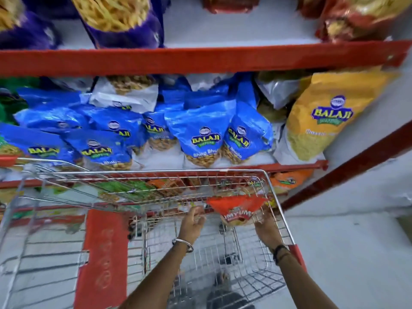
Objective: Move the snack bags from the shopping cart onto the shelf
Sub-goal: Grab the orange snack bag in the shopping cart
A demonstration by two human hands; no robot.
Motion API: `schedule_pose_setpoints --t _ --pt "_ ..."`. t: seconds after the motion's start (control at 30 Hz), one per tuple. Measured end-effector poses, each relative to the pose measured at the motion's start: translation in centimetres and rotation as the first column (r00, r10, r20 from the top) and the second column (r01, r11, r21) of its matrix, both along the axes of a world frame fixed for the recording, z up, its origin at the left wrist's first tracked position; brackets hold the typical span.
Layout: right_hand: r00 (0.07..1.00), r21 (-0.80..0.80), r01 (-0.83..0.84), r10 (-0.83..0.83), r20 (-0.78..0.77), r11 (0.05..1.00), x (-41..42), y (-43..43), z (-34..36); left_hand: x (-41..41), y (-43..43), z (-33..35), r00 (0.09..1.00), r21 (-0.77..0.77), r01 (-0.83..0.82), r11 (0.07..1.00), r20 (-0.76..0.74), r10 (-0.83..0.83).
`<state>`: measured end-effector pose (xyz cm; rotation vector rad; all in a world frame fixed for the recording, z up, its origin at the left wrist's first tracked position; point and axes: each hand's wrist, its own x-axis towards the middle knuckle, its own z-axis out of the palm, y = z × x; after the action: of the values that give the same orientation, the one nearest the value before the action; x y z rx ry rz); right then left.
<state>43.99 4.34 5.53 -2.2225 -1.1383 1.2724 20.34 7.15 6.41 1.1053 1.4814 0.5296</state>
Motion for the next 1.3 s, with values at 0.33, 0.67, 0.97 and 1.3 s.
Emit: schedule_pose_setpoints --t 0.33,0.67,0.97,1.3 --pt "0.994 0.215 0.1 -0.107 0.02 0.971 -0.1 1.7 -1.8 4.4 2.7 -3.9 0.976 -0.07 -0.122 0.99 0.173 0.132" --pt "0.969 0.335 0.201 -0.237 0.072 0.921 -0.5 1.0 -1.6 3.1 2.5 -2.8 0.982 0.107 -0.152 0.983 -0.095 0.162" --pt "0.979 0.512 0.202 -0.184 -0.087 0.835 -3.2 -0.5 7.3 -0.4 1.0 7.5 0.977 0.342 -0.134 0.93 -0.113 0.182" --pt "0.952 0.791 0.262 -0.011 -0.307 0.553 -5.1 2.8 24.6 -3.5 3.0 25.8 0.969 0.605 -0.213 0.767 0.033 0.243"
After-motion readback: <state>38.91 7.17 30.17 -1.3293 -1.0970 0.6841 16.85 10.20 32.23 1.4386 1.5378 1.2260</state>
